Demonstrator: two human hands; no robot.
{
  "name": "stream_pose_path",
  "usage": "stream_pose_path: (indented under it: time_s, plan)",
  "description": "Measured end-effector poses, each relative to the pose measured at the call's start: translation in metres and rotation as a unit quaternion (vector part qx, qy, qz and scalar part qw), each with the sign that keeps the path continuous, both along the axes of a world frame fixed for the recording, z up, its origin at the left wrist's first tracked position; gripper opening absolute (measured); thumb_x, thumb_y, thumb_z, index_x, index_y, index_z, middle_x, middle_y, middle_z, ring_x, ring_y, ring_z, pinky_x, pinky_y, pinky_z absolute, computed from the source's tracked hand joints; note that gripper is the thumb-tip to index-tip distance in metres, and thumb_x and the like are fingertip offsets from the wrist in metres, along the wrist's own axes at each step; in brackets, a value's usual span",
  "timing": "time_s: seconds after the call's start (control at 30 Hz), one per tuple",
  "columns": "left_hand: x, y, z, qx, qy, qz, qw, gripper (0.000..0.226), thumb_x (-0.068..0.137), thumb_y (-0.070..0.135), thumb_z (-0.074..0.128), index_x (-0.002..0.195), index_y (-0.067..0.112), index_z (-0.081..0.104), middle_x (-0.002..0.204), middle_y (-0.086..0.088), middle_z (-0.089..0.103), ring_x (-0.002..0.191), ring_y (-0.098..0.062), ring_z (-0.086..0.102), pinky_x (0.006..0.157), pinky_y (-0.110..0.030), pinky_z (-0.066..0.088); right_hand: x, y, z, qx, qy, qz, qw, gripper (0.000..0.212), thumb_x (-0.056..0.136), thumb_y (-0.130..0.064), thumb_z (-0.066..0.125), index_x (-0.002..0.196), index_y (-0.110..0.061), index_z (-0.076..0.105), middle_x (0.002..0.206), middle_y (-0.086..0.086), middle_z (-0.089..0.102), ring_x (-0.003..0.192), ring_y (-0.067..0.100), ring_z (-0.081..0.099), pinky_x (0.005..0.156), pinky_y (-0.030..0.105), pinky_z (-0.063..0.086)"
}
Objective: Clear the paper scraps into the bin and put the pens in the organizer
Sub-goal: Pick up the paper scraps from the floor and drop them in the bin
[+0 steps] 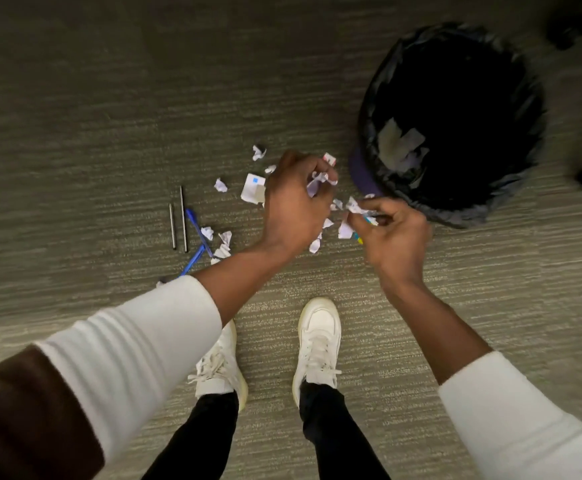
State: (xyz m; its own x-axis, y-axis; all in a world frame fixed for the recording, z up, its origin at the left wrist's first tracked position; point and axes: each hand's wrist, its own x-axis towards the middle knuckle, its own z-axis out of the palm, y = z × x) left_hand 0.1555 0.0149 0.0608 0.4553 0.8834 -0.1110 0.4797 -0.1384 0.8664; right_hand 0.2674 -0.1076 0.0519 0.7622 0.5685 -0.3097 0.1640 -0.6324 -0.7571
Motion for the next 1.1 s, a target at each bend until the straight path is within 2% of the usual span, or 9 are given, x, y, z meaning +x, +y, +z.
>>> stream_pose_path:
  time_s: [0.3, 0.4, 0.53, 0.6, 0.7, 0.77, 0.9, 1.0, 1.1]
  plan:
    - [0.125, 0.017, 0.064, -0.051, -0.008, -0.071, 0.996, 0.011, 0.08, 0.02, 0.077, 0.088, 0.014, 0.076, 0.093, 0.003, 0.076, 0.088, -0.014, 0.073, 0.074, -0.036, 0.061, 0.098, 0.031, 0.065, 0.013, -0.04, -0.157, 0.987, 0.031, 0.076, -0.043, 0.085, 0.1, -0.023, 0.082, 0.089, -0.008, 0.08, 0.085, 0.013, 0.076, 0.078, 0.04, 0.062]
    - [0.157, 0.021, 0.059, -0.019, 0.06, -0.114, 0.991, 0.028, 0.088, 0.036, 0.077, 0.104, 0.014, 0.076, 0.111, 0.0, 0.077, 0.106, -0.016, 0.071, 0.087, -0.033, 0.057, 0.126, 0.037, 0.054, -0.048, -0.041, -0.19, 0.98, 0.037, 0.088, -0.042, 0.08, 0.116, -0.02, 0.078, 0.107, 0.003, 0.078, 0.1, 0.021, 0.073, 0.076, 0.029, 0.054]
    - [0.173, 0.013, 0.054, -0.021, 0.091, -0.184, 0.978, 0.044, 0.095, 0.05, 0.069, 0.124, 0.017, 0.073, 0.128, 0.002, 0.072, 0.119, -0.012, 0.065, 0.09, -0.021, 0.049, 0.141, 0.038, 0.05, -0.071, -0.012, -0.209, 0.975, 0.029, 0.1, -0.027, 0.063, 0.124, -0.015, 0.072, 0.107, 0.004, 0.072, 0.091, 0.021, 0.064, 0.065, 0.019, 0.047]
    - [0.169, 0.011, 0.049, -0.002, 0.085, -0.201, 0.976, 0.046, 0.094, 0.051, 0.068, 0.125, 0.018, 0.073, 0.128, 0.0, 0.07, 0.118, -0.015, 0.065, 0.09, -0.022, 0.049, 0.136, 0.036, 0.058, -0.083, -0.04, -0.176, 0.98, 0.03, 0.099, -0.02, 0.059, 0.127, -0.017, 0.071, 0.116, 0.004, 0.074, 0.095, 0.021, 0.065, 0.061, 0.011, 0.041]
    - [0.151, 0.01, 0.037, 0.026, 0.076, -0.211, 0.974, 0.043, 0.09, 0.05, 0.069, 0.111, 0.014, 0.075, 0.113, -0.001, 0.072, 0.105, -0.017, 0.066, 0.085, -0.026, 0.049, 0.119, 0.029, 0.069, -0.065, -0.112, -0.119, 0.984, 0.036, 0.092, -0.012, 0.058, 0.125, -0.016, 0.071, 0.118, 0.004, 0.076, 0.112, 0.021, 0.069, 0.08, 0.017, 0.045]
    - [0.132, 0.013, 0.024, 0.048, 0.082, -0.2, 0.975, 0.038, 0.088, 0.05, 0.068, 0.099, 0.014, 0.074, 0.103, -0.001, 0.072, 0.098, -0.018, 0.065, 0.082, -0.03, 0.05, 0.101, 0.022, 0.066, -0.013, -0.123, -0.091, 0.988, 0.033, 0.086, -0.011, 0.058, 0.115, -0.016, 0.074, 0.108, 0.001, 0.077, 0.101, 0.016, 0.072, 0.088, 0.026, 0.055]
    - [0.079, 0.026, -0.007, 0.079, 0.128, -0.101, 0.983, 0.018, 0.09, 0.037, 0.067, 0.085, 0.02, 0.071, 0.098, -0.002, 0.071, 0.1, -0.023, 0.063, 0.087, -0.034, 0.048, 0.049, 0.008, 0.049, 0.06, -0.087, 0.007, 0.994, 0.014, 0.093, -0.01, 0.065, 0.104, -0.014, 0.073, 0.1, 0.002, 0.075, 0.084, 0.016, 0.074, 0.076, 0.04, 0.064]
    - [0.026, 0.04, -0.035, 0.067, 0.18, -0.061, 0.98, 0.019, 0.091, 0.033, 0.065, 0.088, 0.016, 0.073, 0.104, -0.008, 0.071, 0.104, -0.028, 0.063, 0.089, -0.035, 0.05, 0.007, -0.003, 0.02, 0.02, -0.084, 0.131, 0.988, 0.01, 0.095, -0.01, 0.069, 0.104, -0.012, 0.072, 0.104, 0.005, 0.071, 0.081, 0.014, 0.07, 0.074, 0.032, 0.063]
    - [-0.03, 0.053, -0.064, 0.045, 0.282, -0.049, 0.957, 0.019, 0.09, 0.033, 0.066, 0.092, 0.016, 0.074, 0.111, -0.012, 0.069, 0.111, -0.032, 0.063, 0.091, -0.033, 0.047, -0.02, -0.012, -0.025, -0.071, -0.059, 0.241, 0.966, 0.022, 0.093, -0.014, 0.072, 0.115, -0.014, 0.07, 0.113, 0.008, 0.067, 0.091, 0.019, 0.069, 0.081, 0.04, 0.064]
